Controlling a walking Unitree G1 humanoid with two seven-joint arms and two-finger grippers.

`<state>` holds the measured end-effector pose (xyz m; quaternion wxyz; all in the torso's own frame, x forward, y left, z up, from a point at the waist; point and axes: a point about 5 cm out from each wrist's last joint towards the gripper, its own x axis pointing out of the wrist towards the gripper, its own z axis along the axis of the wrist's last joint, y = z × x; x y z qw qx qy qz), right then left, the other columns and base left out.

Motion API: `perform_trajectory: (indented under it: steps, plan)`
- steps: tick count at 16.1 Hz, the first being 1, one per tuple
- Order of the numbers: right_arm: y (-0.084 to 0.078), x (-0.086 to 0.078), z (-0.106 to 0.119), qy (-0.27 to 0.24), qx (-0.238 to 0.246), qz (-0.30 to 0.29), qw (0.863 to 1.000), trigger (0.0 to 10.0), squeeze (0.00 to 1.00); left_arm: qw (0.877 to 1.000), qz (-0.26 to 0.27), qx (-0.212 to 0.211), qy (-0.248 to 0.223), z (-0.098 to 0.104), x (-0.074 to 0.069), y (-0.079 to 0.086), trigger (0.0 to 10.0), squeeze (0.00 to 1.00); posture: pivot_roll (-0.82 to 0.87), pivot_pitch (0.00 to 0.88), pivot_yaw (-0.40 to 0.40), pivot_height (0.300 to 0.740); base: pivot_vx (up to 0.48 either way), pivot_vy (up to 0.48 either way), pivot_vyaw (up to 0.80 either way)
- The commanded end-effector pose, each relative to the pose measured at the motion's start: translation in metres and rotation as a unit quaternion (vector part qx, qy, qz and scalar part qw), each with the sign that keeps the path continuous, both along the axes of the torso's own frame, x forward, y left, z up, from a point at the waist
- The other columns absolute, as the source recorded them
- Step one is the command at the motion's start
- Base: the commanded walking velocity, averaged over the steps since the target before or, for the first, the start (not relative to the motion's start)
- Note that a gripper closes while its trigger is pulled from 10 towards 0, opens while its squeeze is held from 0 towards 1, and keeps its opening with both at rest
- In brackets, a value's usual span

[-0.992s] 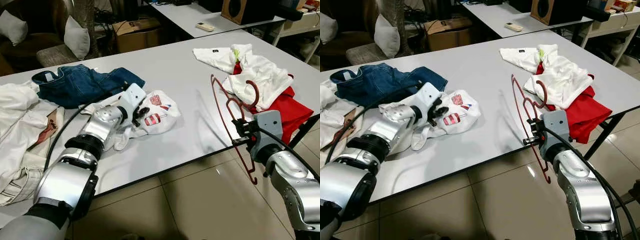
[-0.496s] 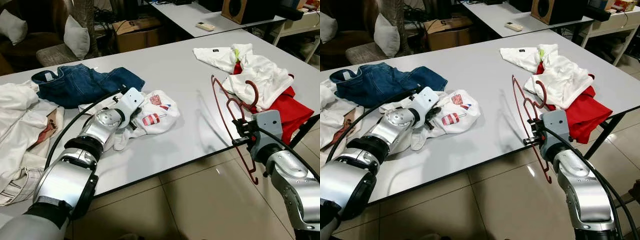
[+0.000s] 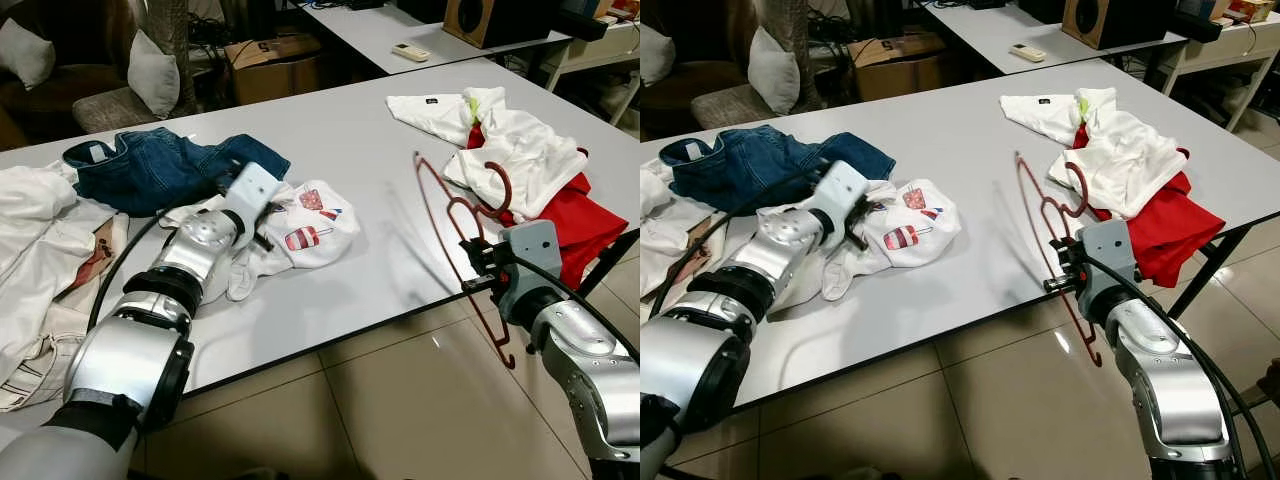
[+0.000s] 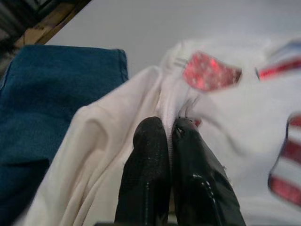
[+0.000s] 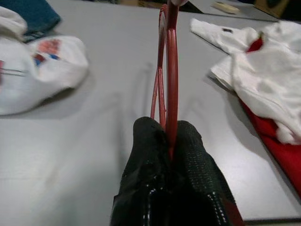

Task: Hang hanger

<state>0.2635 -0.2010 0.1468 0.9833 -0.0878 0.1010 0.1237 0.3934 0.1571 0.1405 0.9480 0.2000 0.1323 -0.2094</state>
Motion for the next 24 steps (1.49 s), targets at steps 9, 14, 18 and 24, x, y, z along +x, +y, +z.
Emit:
perform_trajectory:
  steps: [9, 14, 18, 24]
  plan:
    - [0.042, -0.036, 0.021, 0.009, 0.121, 0.257, 0.959, 10.0, 0.00, 0.991, -0.032, -0.059, -0.118, 0.089, 0.012, 0.039, 0.0, 0.00, -0.16, 0.000, 0.055, 0.740, 0.000, 0.000, 0.00]
    - [0.052, -0.044, 0.013, 0.047, 0.158, 0.307, 0.937, 10.0, 0.00, 0.983, -0.125, -0.028, -0.129, 0.099, 0.001, 0.030, 0.0, 0.00, -0.16, 0.000, 0.046, 0.740, 0.000, 0.000, 0.00]
    - [0.054, -0.038, -0.005, 0.101, 0.160, 0.290, 0.938, 10.0, 0.00, 0.980, -0.129, -0.063, -0.136, 0.103, -0.009, 0.023, 0.0, 0.00, -0.13, 0.000, 0.028, 0.740, 0.000, 0.000, 0.00]
    - [0.053, -0.034, -0.005, 0.113, 0.154, 0.295, 0.936, 10.0, 0.00, 0.979, -0.134, -0.061, -0.143, 0.108, -0.019, 0.017, 0.0, 0.00, -0.12, 0.000, 0.015, 0.740, 0.000, 0.000, 0.00]
